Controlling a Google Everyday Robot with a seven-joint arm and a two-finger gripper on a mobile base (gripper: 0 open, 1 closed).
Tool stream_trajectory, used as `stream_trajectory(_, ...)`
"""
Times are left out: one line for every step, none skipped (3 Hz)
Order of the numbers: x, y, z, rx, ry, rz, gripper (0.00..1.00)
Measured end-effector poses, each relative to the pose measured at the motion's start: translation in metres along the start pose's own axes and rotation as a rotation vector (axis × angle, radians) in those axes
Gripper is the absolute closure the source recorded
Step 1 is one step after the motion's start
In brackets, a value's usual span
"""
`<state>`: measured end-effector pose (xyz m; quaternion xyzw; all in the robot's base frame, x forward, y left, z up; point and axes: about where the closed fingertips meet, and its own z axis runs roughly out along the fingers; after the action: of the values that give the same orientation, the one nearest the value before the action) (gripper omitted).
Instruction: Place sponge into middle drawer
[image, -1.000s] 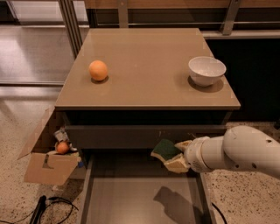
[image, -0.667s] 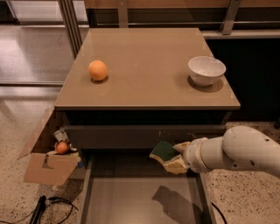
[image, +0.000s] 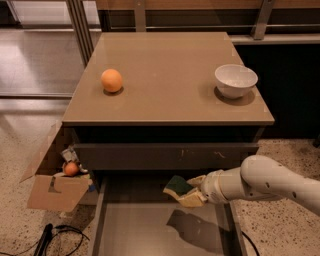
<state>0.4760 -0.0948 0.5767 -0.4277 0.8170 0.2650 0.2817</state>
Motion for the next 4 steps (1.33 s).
stream_trajectory(0.022,-0.007,0.023,-0.037,-0.027,0.036,1.0)
stream_trajectory(0.042,-0.015,0.045,-0.062,-0.051,0.079,1.0)
stream_trajectory(0.045,-0.014,0.049,-0.069,-0.052,0.085,1.0)
stream_trajectory(0.043,-0.013,0.051,-0.005,-0.033,0.07,1.0)
